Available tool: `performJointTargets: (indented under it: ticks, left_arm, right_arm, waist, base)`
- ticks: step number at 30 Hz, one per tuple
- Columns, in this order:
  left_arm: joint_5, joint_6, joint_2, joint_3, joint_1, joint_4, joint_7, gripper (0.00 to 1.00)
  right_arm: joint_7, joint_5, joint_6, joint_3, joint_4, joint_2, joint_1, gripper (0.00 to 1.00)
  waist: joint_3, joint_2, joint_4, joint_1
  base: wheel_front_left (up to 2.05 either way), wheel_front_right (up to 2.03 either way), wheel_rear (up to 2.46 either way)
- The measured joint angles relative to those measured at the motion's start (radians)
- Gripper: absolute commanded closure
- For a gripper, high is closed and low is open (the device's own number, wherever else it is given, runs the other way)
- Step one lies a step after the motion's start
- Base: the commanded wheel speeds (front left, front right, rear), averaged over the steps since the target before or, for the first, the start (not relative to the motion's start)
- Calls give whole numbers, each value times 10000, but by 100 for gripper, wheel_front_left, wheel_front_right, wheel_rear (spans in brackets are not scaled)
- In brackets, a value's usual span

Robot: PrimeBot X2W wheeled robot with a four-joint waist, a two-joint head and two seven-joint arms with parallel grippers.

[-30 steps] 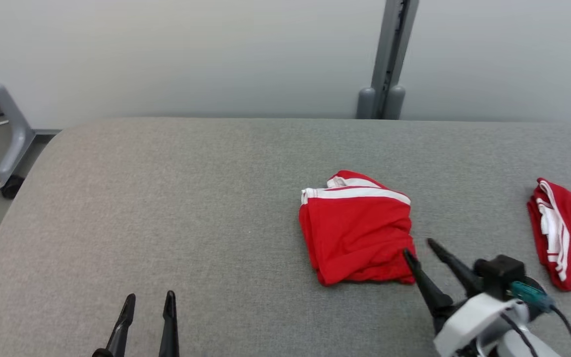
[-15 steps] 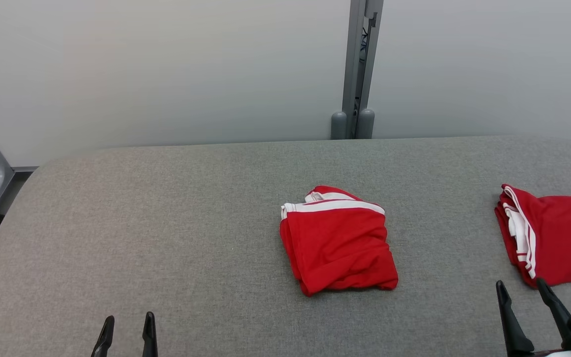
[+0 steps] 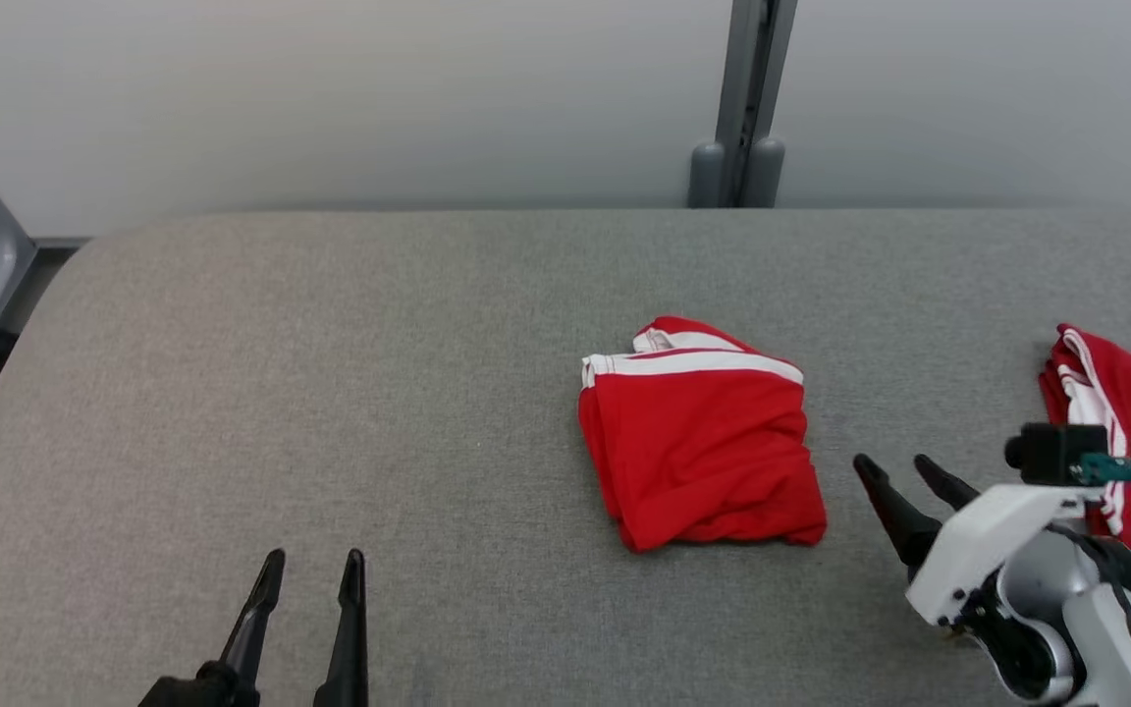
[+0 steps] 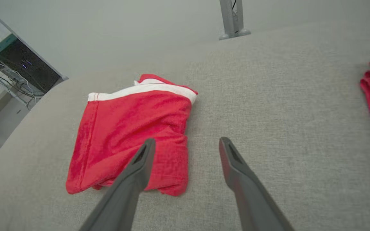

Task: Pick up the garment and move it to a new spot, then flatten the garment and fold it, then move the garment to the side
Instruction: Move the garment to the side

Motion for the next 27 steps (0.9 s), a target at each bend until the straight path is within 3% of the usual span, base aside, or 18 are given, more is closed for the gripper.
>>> performJointTargets:
  ticks: [5, 14, 15, 16, 22, 27]
  left_arm:
    - [-46, -8, 12, -297, -559, 161, 0, 0]
    - [-255, 136, 6, -690, -1104, 194, 0, 0]
    - [-259, 159, 6, -690, -1105, 182, 0, 0]
    - [-286, 211, 10, -681, -1112, 176, 0, 0]
    - [-357, 334, 12, -499, -1154, -48, 0, 0]
    - [-190, 286, 6, -265, -1155, -410, 0, 0]
  right_arm:
    - [1398, 347, 4, 82, 1193, 115, -1300, 0]
    - [1601, 267, 4, 8, 3254, 646, -2661, 0]
    - [1601, 477, 2, 33, 3308, 740, -2769, 60]
    - [1611, 782, 2, 109, 3310, 817, -2857, 100]
    - [1546, 1883, 4, 754, 2865, 828, -2901, 100]
    - [2021, 1818, 4, 1503, 1927, -581, -2870, 100]
  waist:
    - [599, 0, 537, 0]
    - [1484, 0, 1412, 0]
    - [1550, 0, 1441, 0]
    - [1606, 0, 1438, 0]
    - [1655, 0, 773, 0]
    - [1700, 0, -297, 0]
  base:
    - [0, 0, 0]
    - [0, 0, 0]
    - [0, 0, 0]
    - [0, 0, 0]
    - [0, 0, 0]
    - [0, 0, 0]
